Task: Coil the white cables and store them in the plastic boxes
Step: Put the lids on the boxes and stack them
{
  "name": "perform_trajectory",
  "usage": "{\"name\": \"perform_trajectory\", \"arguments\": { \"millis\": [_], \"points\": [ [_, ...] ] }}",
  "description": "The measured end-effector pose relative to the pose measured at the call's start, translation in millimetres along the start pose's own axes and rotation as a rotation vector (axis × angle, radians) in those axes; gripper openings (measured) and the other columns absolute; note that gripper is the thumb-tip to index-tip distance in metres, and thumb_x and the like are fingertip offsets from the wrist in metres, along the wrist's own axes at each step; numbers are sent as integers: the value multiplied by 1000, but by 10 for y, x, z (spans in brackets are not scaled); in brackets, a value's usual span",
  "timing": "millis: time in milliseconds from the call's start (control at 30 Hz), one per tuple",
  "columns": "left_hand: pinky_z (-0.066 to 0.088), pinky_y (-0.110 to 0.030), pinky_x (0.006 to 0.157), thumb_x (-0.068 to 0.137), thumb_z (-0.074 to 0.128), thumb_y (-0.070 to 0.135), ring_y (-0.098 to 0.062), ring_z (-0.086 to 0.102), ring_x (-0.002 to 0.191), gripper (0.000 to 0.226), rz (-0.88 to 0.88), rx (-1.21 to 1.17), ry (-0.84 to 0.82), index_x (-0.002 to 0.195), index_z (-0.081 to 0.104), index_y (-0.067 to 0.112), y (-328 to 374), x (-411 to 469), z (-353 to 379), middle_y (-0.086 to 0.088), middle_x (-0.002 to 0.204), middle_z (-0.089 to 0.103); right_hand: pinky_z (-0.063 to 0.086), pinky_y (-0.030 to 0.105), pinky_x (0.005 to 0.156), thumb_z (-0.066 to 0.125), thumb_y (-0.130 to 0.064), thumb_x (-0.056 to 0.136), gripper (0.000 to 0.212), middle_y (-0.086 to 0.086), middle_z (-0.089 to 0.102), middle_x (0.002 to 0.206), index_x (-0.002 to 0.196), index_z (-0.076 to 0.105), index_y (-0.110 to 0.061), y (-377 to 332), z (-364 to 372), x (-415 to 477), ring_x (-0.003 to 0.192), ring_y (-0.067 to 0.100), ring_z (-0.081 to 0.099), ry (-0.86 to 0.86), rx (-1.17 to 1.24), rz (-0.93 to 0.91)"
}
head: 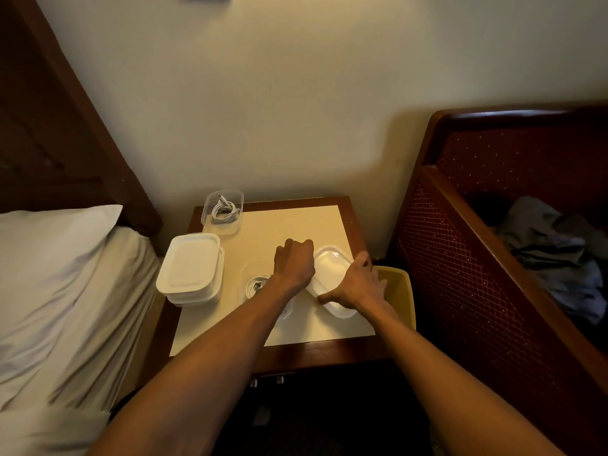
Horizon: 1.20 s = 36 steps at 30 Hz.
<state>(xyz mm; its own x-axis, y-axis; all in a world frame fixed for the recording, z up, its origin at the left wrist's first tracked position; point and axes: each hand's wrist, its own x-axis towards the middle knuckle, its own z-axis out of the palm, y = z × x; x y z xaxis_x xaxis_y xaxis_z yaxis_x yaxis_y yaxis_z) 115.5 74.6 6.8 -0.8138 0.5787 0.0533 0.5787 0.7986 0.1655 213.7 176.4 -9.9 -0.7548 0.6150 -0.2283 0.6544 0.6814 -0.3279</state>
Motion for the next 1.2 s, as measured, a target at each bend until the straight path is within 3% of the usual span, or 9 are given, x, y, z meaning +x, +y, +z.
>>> {"name": "perform_trajectory", "arguments": {
  "millis": [133,233,300,433,567,700,833,1000,1200],
  "points": [
    [47,-29,71,99,55,23,-23,62,94,22,-118,-357,169,119,61,18,-145,-14,-240,-6,112,68,53,42,92,76,-79,46,122,7,47,135,134,18,-17,-189,-200,-93,119,27,52,111,164,-81],
    [45,-27,75,98,57,20,-18,58,99,24,-263,-658,249,121,59,16,-390,-150,-374,-5,119,64,55,33,79,75,-78,51,116,6,51,129,133,20,-18,-472,-290,-219,108,24,59,102,327,-116],
    [45,-27,79,98,57,20,-17,56,98,26,-326,-711,260,124,57,14,-589,-296,-371,-7,121,63,53,33,79,75,-74,59,109,8,53,130,133,21,-16,-670,-236,-286,107,27,61,61,392,-89],
    [50,-37,95,100,54,22,-29,60,111,29,-406,-652,223,126,57,10,-919,-482,-215,-11,127,63,50,43,91,66,-51,85,76,14,54,134,133,24,-10,-941,10,-419,114,35,59,-83,420,-46],
    [37,-41,108,100,51,29,-35,46,131,50,-467,-546,134,144,43,7,-997,-554,-112,-18,143,47,48,43,90,56,-42,93,57,14,60,126,133,34,-8,-987,146,-589,111,36,60,-5,160,-129],
    [28,-40,114,102,46,29,-35,35,140,59,-410,-437,92,152,26,5,-924,-631,0,-19,153,34,48,40,86,56,-41,94,49,13,59,124,126,42,-8,-977,205,-587,111,34,59,34,128,-162],
    [32,-42,112,104,41,35,-32,33,140,58,-375,-296,121,153,25,11,-931,-650,108,-12,154,35,47,42,89,52,-45,95,48,13,55,126,126,43,-10,-938,278,-527,112,34,58,38,95,-177],
    [29,-41,115,105,37,38,-29,31,145,58,-324,-400,77,155,22,14,-980,-639,259,-8,160,29,48,41,89,51,-45,95,51,12,54,129,130,39,-10,-979,369,-487,111,33,60,73,119,-171],
    [22,-36,119,106,30,40,-23,23,149,58,-329,-455,99,157,14,18,-929,-689,356,-5,164,20,48,39,82,37,-29,103,31,12,59,122,128,41,-12,-978,502,-416,103,32,62,84,169,-163]
  ]
}}
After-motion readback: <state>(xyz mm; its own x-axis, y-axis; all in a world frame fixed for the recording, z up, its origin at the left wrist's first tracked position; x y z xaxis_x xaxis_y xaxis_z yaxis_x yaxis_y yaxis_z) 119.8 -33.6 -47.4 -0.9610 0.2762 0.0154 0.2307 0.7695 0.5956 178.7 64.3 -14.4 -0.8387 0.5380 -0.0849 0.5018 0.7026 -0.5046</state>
